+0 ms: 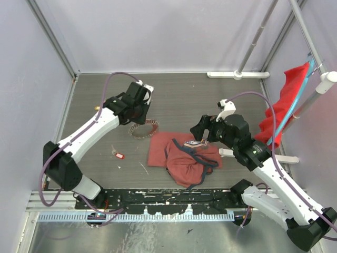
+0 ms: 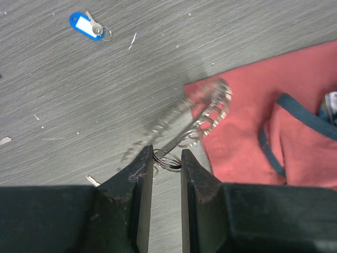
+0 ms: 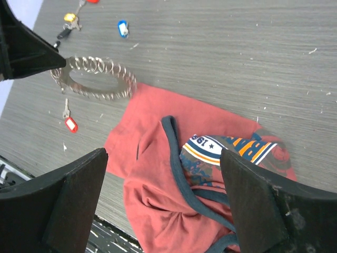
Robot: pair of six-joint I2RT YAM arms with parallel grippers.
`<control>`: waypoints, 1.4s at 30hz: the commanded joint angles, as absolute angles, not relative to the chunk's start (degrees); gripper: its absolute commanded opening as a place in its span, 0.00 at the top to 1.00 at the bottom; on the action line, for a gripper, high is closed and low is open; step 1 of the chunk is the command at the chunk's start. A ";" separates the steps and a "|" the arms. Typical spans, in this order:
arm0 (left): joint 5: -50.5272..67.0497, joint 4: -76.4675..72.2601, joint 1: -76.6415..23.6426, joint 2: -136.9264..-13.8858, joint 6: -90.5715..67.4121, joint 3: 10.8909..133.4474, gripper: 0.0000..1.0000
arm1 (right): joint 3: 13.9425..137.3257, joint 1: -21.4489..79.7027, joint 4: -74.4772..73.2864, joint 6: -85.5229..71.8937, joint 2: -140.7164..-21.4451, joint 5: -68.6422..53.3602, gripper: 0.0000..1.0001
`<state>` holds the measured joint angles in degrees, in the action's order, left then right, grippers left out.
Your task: Put the keys on the keyring
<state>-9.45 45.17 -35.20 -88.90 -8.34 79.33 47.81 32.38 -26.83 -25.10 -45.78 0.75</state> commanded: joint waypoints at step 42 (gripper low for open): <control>15.20 53.37 -46.95 -78.65 -0.52 99.11 0.88 | 61.94 36.43 -15.42 -7.63 -48.83 -30.70 0.21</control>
<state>13.52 54.19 -46.68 -77.84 -0.51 96.33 63.70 33.12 -22.22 -3.95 -48.49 -33.47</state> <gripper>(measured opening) 0.284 0.793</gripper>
